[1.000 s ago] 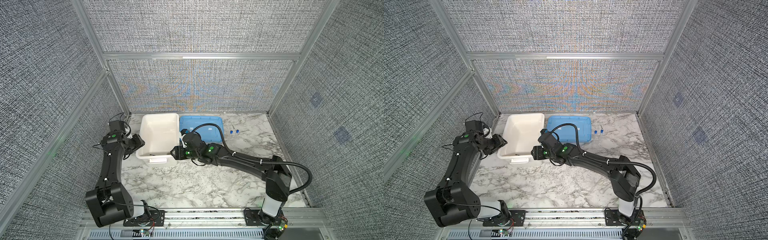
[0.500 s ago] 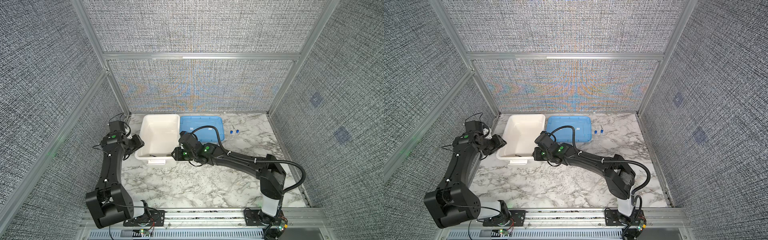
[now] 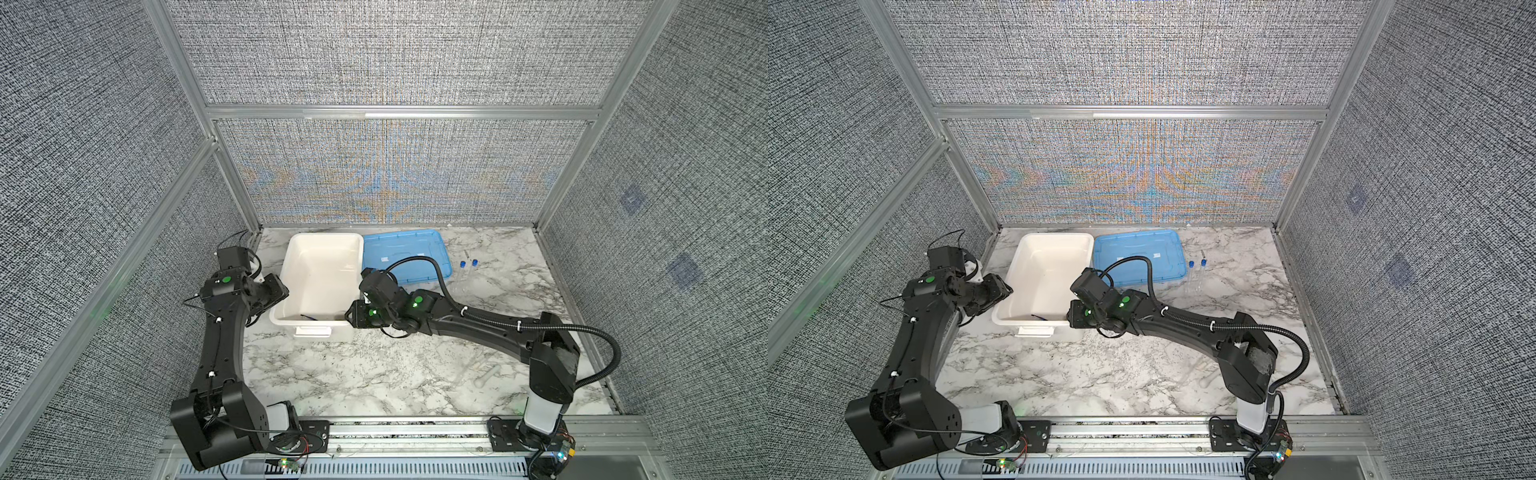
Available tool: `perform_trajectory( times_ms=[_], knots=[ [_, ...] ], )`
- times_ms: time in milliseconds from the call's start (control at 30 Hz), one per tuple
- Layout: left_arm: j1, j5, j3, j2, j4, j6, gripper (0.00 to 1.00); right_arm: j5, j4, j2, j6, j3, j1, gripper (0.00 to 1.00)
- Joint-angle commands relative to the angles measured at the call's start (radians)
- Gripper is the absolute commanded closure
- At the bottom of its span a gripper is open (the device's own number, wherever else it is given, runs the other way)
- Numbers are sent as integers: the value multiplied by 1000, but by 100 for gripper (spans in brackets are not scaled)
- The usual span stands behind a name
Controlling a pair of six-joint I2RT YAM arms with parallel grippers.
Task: Organize the chemistry lab equipment
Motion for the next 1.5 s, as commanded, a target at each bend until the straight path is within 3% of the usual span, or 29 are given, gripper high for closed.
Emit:
perform_trajectory(
  times_ms=[0,467,967,1467],
  knots=[
    [-1,34,3,-19,-32,-3,42,-27,22,-20,-3,-10,3,66],
    [-3,103,-10,-7,-28,-15,41,47,23,-141,42,-152,3,72],
    [-28,197,-39,3,-4,-22,46,45,10,-171,37,-175,-20,72],
    [-119,220,-31,44,30,-50,46,93,-21,-238,50,-229,-40,70]
  ],
)
